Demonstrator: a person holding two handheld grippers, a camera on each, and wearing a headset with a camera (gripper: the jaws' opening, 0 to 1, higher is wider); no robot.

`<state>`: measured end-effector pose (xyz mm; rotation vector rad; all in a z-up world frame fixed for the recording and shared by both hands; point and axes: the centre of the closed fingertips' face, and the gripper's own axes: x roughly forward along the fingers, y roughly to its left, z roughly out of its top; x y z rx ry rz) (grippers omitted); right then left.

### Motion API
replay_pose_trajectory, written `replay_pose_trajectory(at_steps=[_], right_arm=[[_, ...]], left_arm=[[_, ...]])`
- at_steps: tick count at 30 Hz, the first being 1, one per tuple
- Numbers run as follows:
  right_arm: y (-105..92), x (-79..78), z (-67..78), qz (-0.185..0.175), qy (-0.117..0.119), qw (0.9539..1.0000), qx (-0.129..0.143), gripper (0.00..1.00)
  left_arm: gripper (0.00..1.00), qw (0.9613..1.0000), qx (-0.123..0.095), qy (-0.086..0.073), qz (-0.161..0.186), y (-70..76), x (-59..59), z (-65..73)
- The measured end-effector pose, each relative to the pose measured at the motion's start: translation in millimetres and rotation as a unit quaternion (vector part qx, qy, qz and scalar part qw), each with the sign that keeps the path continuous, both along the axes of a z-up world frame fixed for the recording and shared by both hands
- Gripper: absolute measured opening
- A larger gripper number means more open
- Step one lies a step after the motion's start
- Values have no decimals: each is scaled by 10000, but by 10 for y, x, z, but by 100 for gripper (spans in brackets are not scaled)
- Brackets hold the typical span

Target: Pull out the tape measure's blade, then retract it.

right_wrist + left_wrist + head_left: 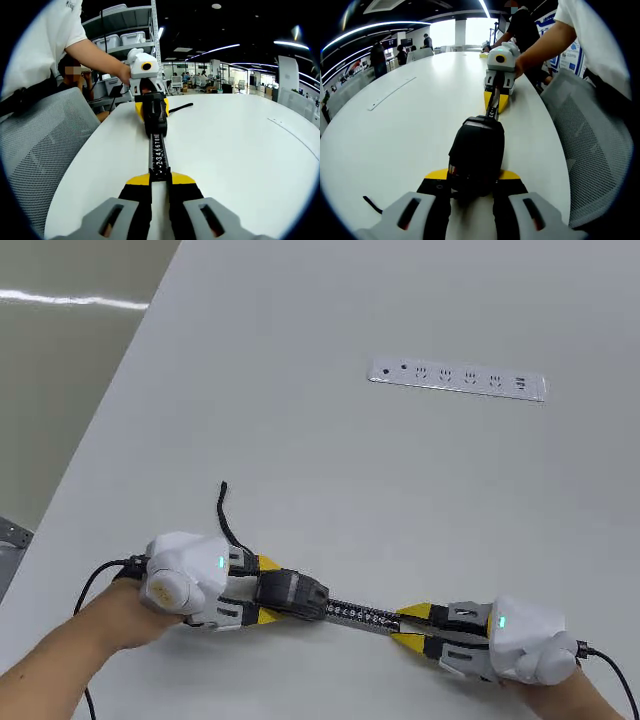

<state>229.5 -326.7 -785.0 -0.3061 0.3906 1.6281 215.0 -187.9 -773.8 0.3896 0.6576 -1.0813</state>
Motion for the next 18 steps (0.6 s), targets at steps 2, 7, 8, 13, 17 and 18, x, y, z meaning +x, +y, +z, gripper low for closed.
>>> replay_pose_trajectory(at_steps=[2,7,8,13,17,18], right_arm=[[-27,3,3,-3,-15,10000,-3,10],[-106,12,1,-37,14,10000,-8,10],[-119,15,2,-48,19,10000,-6,10],[-210,30,-18,-104,41,9999,-24,10],[-265,38,-17,-138,59,9999,-23,10],[-274,40,-21,-142,58,9999,-23,10]], left_arm=[[28,10000,5,3,0,0,0,-1],[28,10000,15,9,4,2,-1,-5],[28,10000,15,11,7,0,0,-4],[28,10000,17,12,11,-4,0,-3],[28,10000,12,15,18,-4,2,-1],[28,10000,11,14,18,-4,2,-1]])
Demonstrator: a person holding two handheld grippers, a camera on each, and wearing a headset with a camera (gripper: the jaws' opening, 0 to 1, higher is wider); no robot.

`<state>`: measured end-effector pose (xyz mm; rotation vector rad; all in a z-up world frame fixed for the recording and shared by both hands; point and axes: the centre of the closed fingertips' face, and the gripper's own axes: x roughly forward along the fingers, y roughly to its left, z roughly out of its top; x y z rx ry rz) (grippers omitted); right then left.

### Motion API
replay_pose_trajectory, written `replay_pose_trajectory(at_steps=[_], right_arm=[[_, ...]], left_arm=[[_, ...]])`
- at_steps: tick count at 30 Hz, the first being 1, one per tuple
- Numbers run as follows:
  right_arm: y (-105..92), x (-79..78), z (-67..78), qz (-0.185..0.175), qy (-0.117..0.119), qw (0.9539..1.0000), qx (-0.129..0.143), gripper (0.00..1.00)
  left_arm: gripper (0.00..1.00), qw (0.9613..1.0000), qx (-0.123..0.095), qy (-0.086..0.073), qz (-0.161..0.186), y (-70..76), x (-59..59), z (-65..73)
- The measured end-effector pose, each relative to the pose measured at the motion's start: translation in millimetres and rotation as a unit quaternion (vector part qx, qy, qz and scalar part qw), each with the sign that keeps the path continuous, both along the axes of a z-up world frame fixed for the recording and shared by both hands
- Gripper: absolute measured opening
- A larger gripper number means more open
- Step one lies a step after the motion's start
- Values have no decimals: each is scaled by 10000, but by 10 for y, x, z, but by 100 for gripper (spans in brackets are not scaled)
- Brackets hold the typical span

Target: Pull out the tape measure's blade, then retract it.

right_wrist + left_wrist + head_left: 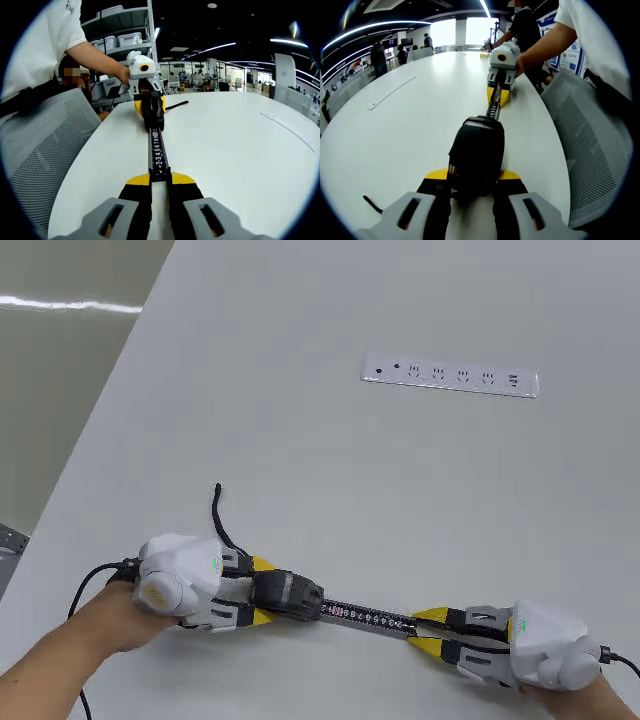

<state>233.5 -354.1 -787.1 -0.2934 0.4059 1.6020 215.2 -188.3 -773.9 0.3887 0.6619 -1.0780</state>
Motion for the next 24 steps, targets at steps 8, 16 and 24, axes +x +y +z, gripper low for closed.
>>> replay_pose_trajectory(at_steps=[8,16,24], right_arm=[[-98,11,5,-30,36,10000,-6,9],[-210,28,27,-81,53,9999,-30,9],[-316,57,24,-150,120,9998,-19,9]], left_arm=[[28,10000,9,3,13,-1,1,1],[28,10000,18,7,22,-3,2,2],[28,10000,28,10,39,1,4,0]])
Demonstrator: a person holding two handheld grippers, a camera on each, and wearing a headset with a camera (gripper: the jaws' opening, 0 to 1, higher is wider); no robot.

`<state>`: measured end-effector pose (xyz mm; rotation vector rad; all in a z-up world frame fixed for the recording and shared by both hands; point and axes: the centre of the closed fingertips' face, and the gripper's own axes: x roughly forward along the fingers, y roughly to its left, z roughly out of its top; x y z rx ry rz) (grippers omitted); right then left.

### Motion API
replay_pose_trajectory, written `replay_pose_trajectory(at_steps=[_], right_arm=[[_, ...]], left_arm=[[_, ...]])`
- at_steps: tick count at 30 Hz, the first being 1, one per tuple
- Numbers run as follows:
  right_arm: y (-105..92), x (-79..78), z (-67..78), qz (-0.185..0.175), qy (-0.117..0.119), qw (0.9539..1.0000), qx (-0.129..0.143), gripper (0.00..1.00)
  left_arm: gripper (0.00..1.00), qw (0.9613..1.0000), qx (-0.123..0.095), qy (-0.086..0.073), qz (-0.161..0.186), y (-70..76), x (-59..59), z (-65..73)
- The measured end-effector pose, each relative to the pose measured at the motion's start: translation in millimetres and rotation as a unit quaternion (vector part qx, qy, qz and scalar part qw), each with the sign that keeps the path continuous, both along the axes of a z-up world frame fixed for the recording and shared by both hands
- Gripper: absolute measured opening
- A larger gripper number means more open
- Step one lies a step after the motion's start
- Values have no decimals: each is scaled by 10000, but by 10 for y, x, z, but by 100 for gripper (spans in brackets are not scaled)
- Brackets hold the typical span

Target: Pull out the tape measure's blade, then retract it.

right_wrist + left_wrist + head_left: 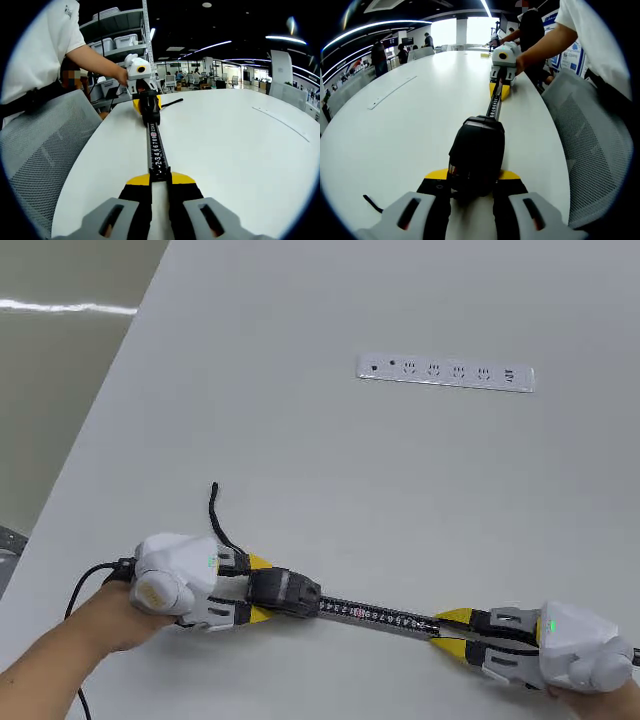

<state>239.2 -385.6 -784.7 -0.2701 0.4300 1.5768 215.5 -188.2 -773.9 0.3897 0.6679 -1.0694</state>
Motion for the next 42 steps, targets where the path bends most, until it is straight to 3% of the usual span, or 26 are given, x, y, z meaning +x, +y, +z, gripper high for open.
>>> replay_pose_trajectory(at_steps=[42], right_arm=[[-465,62,40,-113,147,9998,-9,9]], left_arm=[[28,10000,27,55,57,-1,-6,1]])
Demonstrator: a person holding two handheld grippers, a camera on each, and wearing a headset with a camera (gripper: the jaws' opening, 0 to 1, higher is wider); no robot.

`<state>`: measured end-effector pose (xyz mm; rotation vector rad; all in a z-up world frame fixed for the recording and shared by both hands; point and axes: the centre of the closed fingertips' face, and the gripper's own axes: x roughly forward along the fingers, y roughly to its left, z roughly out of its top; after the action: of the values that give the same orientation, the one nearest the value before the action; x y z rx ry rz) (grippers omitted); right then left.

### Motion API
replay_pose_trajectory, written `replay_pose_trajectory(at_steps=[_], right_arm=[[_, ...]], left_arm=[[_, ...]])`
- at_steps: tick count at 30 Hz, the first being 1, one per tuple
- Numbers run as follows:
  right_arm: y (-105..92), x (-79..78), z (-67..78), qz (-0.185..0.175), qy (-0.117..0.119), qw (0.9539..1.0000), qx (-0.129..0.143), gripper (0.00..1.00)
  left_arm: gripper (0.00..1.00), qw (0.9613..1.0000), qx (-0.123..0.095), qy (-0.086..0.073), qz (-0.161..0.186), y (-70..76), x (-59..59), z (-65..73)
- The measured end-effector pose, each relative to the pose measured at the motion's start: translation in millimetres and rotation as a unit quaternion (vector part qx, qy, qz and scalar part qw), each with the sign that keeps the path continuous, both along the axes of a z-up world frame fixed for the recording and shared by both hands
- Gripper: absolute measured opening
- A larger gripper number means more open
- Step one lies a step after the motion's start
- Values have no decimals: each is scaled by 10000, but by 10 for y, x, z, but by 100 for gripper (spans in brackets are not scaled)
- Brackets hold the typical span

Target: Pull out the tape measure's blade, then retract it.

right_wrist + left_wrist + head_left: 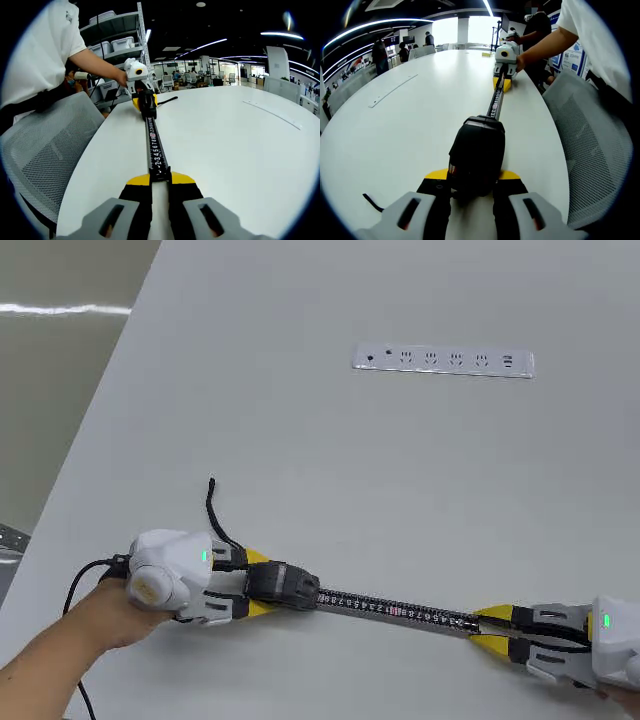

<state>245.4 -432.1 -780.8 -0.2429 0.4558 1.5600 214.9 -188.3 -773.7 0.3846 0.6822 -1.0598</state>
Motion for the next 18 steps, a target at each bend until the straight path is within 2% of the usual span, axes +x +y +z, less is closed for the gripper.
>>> replay_pose_trajectory(at_steps=[18], right_arm=[[-188,23,19,-75,49,10000,31,8]], left_arm=[[28,10000,55,24,9,10,-2,-7]])
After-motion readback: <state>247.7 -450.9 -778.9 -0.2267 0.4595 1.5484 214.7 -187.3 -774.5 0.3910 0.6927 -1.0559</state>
